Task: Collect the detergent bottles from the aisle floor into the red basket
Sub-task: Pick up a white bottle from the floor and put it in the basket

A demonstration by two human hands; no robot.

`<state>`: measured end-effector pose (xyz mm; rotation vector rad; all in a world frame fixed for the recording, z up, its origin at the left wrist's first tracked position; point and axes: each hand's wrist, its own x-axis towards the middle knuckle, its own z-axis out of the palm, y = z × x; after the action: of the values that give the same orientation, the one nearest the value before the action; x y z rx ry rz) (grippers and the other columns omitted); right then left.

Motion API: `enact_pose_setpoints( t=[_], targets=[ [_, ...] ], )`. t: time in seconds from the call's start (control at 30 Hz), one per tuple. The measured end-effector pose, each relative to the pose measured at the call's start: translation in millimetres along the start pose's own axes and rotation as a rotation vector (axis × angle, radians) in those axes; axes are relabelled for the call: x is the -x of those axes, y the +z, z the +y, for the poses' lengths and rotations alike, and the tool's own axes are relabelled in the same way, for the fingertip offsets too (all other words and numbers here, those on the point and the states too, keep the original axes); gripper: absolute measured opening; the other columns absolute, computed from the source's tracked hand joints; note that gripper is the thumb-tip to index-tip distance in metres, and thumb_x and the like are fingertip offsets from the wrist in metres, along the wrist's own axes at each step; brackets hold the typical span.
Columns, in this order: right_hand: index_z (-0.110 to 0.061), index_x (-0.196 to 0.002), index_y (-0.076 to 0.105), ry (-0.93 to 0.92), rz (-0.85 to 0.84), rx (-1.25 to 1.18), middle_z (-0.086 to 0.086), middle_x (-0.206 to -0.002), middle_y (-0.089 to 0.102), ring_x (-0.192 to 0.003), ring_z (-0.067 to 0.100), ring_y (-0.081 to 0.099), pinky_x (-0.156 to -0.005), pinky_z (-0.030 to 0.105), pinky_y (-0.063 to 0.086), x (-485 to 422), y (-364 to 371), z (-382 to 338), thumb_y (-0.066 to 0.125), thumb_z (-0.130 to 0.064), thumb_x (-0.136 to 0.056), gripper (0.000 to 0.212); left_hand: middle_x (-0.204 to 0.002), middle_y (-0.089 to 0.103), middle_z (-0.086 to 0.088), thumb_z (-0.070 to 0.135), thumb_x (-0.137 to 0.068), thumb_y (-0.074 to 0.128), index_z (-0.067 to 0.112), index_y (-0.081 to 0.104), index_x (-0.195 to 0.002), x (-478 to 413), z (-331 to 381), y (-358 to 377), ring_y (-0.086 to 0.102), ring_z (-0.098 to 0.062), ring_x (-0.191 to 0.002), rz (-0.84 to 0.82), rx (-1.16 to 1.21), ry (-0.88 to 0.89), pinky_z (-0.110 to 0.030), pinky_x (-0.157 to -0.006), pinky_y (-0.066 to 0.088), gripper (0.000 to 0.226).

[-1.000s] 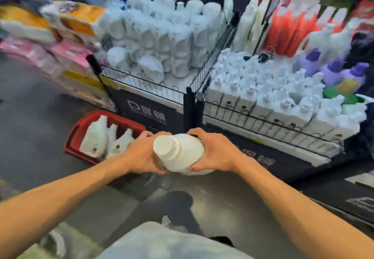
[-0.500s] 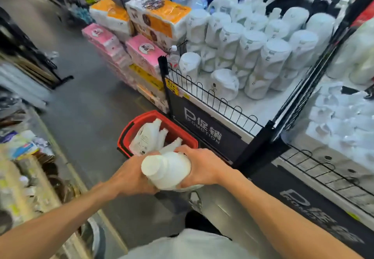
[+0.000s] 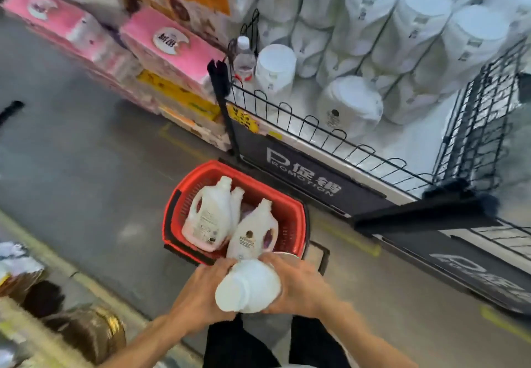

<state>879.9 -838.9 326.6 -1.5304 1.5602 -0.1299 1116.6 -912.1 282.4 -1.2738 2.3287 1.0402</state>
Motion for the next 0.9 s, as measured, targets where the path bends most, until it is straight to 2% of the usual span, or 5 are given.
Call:
enact_pose_setpoints(
  t=[0.37,0.53,0.67,0.77,0.9],
  targets=[
    [-0.043,-0.155,0.027,0.368,0.105,-0.259,-0.013,-0.155,0.041,-0.144,0.011,0.038,-0.116,0.031,0.035,-119,97,35,0.062,-0.08,-0.061,0.107,-0.128,0.059,0.008,0.072,-0.065,0.059,0.027,0.045,-0.138,-151,-113,-4,0.06,-0.014,-0.11,-0.288,-0.204,0.42,-0.032,-0.089,0.038,0.087],
    [-0.044,-0.15,0.033,0.434,0.12,-0.32,-0.021,-0.145,0.05,-0.135,0.004,0.048,-0.108,0.033,0.045,-171,149,89,0.077,-0.076,-0.064,0.101,-0.126,0.06,0.0,0.062,-0.064,0.071,0.02,0.047,-0.136,-213,-145,32,0.064,-0.028,-0.099,-0.399,-0.288,0.411,-0.041,-0.09,0.044,0.087],
    [-0.048,-0.14,0.04,0.452,0.116,-0.405,-0.021,-0.132,0.061,-0.119,0.002,0.057,-0.094,0.022,0.046,-201,156,133,0.081,-0.071,-0.059,0.093,-0.135,0.054,0.001,0.045,-0.069,0.079,0.021,0.042,-0.143,-267,-142,53,0.059,-0.027,-0.112,-0.495,-0.344,0.428,-0.034,-0.095,0.041,0.087],
    [-0.043,-0.134,0.05,0.526,0.182,-0.577,-0.02,-0.123,0.065,-0.111,0.0,0.06,-0.094,0.022,0.05,-208,159,175,0.092,-0.058,-0.056,0.09,-0.144,0.052,0.008,0.058,-0.068,0.079,0.029,0.034,-0.15,-308,-134,63,0.056,-0.019,-0.123,-0.538,-0.352,0.421,-0.031,-0.099,0.041,0.098],
    [-0.025,-0.124,0.066,0.771,0.368,-0.655,-0.01,-0.114,0.072,-0.106,0.006,0.067,-0.091,0.028,0.055,-216,165,240,0.085,-0.043,-0.079,0.053,-0.141,0.058,0.001,0.063,-0.084,0.066,0.034,0.039,-0.148,-362,-135,86,0.059,-0.024,-0.121,-0.462,-0.392,0.296,-0.035,-0.097,0.048,0.075]
  ],
)
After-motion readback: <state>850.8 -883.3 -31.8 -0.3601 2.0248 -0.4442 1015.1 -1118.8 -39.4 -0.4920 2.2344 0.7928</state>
